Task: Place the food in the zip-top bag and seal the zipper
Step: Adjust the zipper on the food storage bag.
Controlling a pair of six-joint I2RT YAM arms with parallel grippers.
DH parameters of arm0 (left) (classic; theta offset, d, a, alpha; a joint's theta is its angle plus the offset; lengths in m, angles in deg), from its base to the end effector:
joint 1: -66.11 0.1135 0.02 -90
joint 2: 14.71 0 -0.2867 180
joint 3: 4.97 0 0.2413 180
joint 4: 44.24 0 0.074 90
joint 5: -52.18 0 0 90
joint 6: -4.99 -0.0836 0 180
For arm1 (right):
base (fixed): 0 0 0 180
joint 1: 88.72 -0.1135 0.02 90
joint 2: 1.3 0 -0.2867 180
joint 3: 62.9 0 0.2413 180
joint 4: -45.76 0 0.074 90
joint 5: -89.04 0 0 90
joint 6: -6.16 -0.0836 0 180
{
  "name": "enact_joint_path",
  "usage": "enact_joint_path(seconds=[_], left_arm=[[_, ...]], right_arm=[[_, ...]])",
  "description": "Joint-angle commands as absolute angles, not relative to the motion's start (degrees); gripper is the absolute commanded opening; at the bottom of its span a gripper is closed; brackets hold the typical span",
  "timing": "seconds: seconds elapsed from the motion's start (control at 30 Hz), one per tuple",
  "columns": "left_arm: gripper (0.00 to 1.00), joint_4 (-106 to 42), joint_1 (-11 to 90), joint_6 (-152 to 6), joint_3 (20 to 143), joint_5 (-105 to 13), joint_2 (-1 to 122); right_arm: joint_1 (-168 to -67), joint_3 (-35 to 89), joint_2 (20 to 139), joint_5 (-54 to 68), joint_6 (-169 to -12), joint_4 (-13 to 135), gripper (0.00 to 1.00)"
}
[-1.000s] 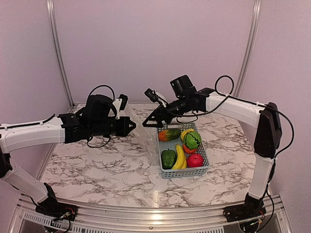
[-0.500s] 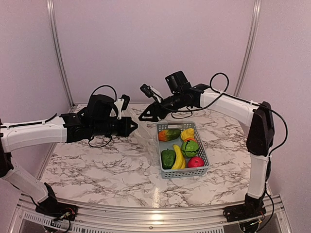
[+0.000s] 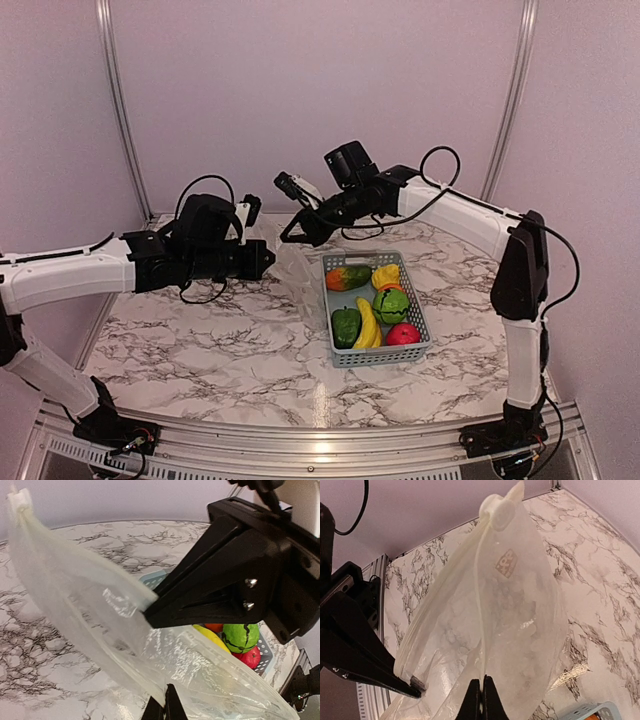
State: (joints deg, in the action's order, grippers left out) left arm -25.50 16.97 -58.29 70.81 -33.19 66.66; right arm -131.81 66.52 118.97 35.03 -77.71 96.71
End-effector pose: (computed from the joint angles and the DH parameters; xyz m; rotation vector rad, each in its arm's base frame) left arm 0.2409 -0.2682 0.3086 0.3507 2.0484 -0.7579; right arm 0.3377 0.3831 0.3051 -1.2776 1.9766 1.0478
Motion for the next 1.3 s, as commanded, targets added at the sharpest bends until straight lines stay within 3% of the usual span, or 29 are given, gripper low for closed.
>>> enact_joint_path(seconds=[0.0,0.1,0.27,0.4,0.5,0.67,0.83,1.0,1.27], left_arm=[[0.00,-11.8,18.5,-56.3,74.5,-17.5,65.4],[0.00,-7.9,19.3,-57.1,74.8,-9.0,62.7],[0.00,-9.0,19.4,-59.7,75.6,-5.9,61.1],[0.00,-10.8,19.4,-59.9,75.6,-6.6,61.9],[0.00,-12.1,19.5,-60.5,75.3,-8.9,62.3],[0.00,-15.1,19.4,-62.6,74.4,-15.3,61.3],[0.00,-10.4,19.4,-65.0,77.0,-16.0,60.6],[0.00,-2.7,19.4,-68.5,80.9,-14.3,59.2],[0.00,1.9,19.4,-68.6,82.1,-16.6,58.2]], right_arm=[[-130.9,70.9,117.5,26.2,-74.9,100.4,0.00],[-129.3,69.3,114.7,19.1,-75.0,100.7,0.00],[-128.4,64.2,111.6,13.5,-75.9,99.7,0.00],[-128.5,61.6,109.8,16.7,-76.8,99.5,0.00],[-128.1,59.4,108.0,29.1,-75.9,98.9,0.00],[-127.0,56.1,104.8,43.7,-74.8,98.0,0.21],[-124.4,56.6,103.6,45.7,-66.1,103.9,0.29],[-122.9,50.1,100.9,32.2,-51.8,109.1,0.34],[-122.1,33.8,95.6,12.4,-42.3,105.5,0.54]])
